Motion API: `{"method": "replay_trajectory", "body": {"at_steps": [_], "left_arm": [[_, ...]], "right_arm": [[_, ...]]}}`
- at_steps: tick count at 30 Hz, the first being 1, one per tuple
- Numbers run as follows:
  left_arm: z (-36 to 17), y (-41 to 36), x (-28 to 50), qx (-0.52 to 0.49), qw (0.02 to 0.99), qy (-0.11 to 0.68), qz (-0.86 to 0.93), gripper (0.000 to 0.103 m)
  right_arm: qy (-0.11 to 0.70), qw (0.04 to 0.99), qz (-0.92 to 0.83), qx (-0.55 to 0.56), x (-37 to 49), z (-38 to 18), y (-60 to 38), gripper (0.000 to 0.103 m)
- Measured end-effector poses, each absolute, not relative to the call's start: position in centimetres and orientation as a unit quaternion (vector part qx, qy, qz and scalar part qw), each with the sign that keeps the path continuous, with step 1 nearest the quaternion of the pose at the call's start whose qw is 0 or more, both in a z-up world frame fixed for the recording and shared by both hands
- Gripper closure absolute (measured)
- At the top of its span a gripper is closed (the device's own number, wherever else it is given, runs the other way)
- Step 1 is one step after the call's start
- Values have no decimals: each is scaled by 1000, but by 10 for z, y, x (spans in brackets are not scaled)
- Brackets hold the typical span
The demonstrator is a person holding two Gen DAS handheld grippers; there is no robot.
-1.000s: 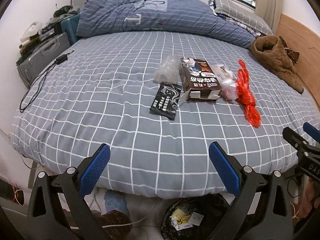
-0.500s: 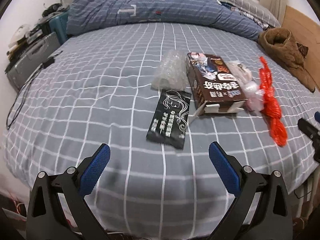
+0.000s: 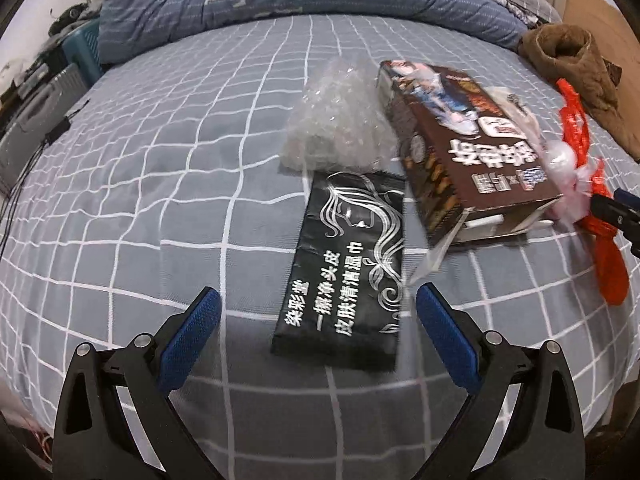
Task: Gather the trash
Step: 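Grasp the black wet-wipe packet with the left tool while the right tool grasps the red bag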
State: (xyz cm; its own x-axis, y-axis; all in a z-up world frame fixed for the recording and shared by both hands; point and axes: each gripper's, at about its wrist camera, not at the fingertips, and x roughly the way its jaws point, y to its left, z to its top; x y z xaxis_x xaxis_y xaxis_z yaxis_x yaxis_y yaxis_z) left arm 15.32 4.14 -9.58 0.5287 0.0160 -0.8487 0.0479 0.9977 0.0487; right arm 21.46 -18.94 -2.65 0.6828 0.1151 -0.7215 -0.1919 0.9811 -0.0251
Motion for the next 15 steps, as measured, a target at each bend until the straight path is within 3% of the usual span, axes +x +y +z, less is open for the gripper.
{"method": "replay_trajectory", "body": {"at_steps": [5, 10, 12, 15], "left_arm": [[-103, 42, 156, 38, 873, 487, -7, 12], [-104, 41, 155, 35, 871, 491, 1, 22], [-103, 38, 154, 35, 871, 491, 3, 35], [-101, 37, 152, 36, 872, 488, 3, 43]], "right_arm": [[406, 908, 93, -40, 222, -37, -191, 62], [405, 909, 93, -40, 223, -37, -193, 67], [401, 911, 90, -36, 221, -35, -195, 67], [400, 912, 89, -32, 219, -34, -197, 67]]}}
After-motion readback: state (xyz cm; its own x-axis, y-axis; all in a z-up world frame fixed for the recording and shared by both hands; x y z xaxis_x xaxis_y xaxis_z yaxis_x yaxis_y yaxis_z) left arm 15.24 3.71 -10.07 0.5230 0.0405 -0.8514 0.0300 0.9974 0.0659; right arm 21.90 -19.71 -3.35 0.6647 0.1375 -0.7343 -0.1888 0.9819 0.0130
